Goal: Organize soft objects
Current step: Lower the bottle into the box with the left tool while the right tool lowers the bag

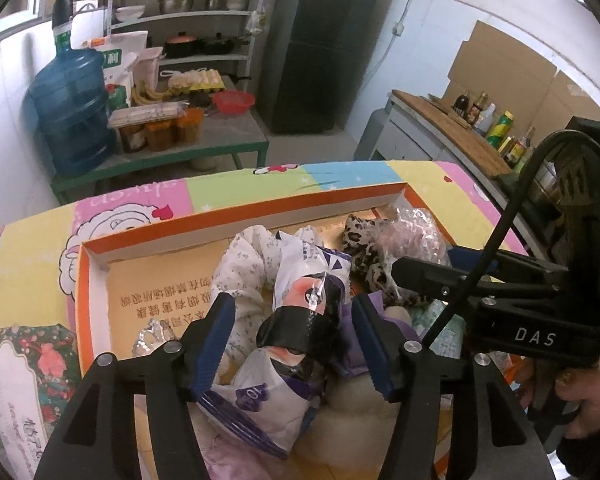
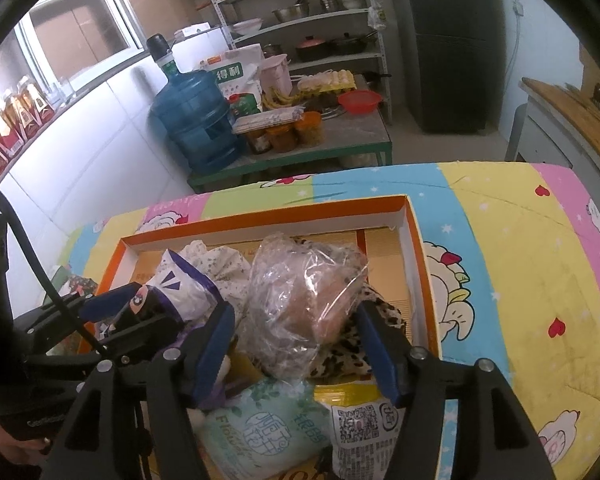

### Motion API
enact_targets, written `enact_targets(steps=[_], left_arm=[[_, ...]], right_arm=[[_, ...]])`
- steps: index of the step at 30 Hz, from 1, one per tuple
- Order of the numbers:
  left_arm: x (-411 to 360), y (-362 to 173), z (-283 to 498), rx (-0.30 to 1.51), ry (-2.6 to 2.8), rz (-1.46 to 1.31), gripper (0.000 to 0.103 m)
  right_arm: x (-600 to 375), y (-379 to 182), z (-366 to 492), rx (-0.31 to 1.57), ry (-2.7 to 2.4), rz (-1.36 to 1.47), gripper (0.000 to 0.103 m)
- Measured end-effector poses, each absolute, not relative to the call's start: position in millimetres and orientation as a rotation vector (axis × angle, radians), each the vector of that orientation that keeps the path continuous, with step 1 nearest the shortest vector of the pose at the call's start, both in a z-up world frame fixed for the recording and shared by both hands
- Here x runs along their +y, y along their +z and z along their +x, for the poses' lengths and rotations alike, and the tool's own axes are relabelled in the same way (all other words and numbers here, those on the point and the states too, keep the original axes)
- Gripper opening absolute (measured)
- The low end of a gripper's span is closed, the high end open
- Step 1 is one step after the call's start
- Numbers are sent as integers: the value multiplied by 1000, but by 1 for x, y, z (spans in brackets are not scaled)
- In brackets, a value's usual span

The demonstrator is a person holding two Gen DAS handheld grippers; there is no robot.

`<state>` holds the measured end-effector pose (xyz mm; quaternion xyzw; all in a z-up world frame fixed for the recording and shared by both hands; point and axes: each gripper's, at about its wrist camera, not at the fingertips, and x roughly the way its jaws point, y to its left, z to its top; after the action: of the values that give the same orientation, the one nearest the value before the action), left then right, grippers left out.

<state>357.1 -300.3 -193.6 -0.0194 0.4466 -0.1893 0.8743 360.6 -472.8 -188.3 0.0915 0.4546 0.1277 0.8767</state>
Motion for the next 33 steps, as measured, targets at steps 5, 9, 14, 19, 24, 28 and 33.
enact_targets(steps=[5, 9, 14, 19, 24, 28, 33], left_arm=[[-299, -190, 356, 924, -389, -38, 63], [-298, -185, 351, 909, -388, -36, 63], [-296, -177, 348, 893, -391, -39, 63], [-297, -168, 342, 876, -400, -32, 63], [-296, -158, 334, 856, -413, -36, 63], [-295, -150, 325, 841, -413, -31, 63], [-292, -139, 315, 824, -410, -19, 63]], right_arm=[[-475, -184, 359, 942, 256, 178, 63], [-477, -178, 355, 931, 244, 178, 63], [-480, -171, 349, 912, 233, 172, 63], [-481, -161, 341, 888, 227, 170, 63], [-483, -150, 332, 862, 228, 178, 63], [-484, -141, 323, 841, 233, 180, 63], [-483, -132, 315, 821, 239, 185, 63]])
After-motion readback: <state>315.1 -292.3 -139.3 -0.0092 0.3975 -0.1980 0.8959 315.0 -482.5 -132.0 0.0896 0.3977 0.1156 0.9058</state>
